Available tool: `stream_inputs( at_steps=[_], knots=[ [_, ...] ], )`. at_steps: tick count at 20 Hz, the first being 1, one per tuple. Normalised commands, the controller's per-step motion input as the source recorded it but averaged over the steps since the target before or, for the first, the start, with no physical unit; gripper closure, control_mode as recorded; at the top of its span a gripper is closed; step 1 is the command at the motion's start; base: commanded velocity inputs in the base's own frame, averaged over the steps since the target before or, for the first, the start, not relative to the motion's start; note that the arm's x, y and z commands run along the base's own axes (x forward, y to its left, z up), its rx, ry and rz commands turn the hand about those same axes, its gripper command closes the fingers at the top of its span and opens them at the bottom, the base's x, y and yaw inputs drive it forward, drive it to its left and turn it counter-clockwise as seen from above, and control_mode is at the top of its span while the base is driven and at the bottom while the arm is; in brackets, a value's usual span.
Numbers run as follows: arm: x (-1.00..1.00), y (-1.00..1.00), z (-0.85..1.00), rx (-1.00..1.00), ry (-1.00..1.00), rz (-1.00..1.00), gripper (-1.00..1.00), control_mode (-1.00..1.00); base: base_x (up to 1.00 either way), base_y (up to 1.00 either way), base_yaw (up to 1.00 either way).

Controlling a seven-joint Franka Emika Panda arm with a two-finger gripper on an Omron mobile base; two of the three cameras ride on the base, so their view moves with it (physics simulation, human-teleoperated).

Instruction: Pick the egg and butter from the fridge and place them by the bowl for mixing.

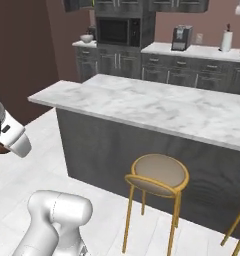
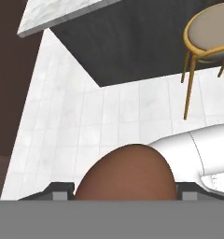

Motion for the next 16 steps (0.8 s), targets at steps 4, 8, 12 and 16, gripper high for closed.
stream_inputs(
  at_steps=[4, 8, 12, 16],
  knots=[
    [0.00, 0.00, 0.00, 0.00, 0.00, 0.00, 1.00, 1.00, 0.81, 1.00, 0.00],
    [0.00, 0.00, 0.00, 0.00, 0.00, 0.00, 1.00, 1.00, 0.93, 1.00, 0.00],
    [0.00, 0.00, 0.00, 0.00, 0.00, 0.00, 1.00, 1.00, 0.99, 1.00, 0.00],
    [0.00, 0.00, 0.00, 0.00, 0.00, 0.00, 1.00, 1.00, 1.00, 1.00, -0.02]
  ],
)
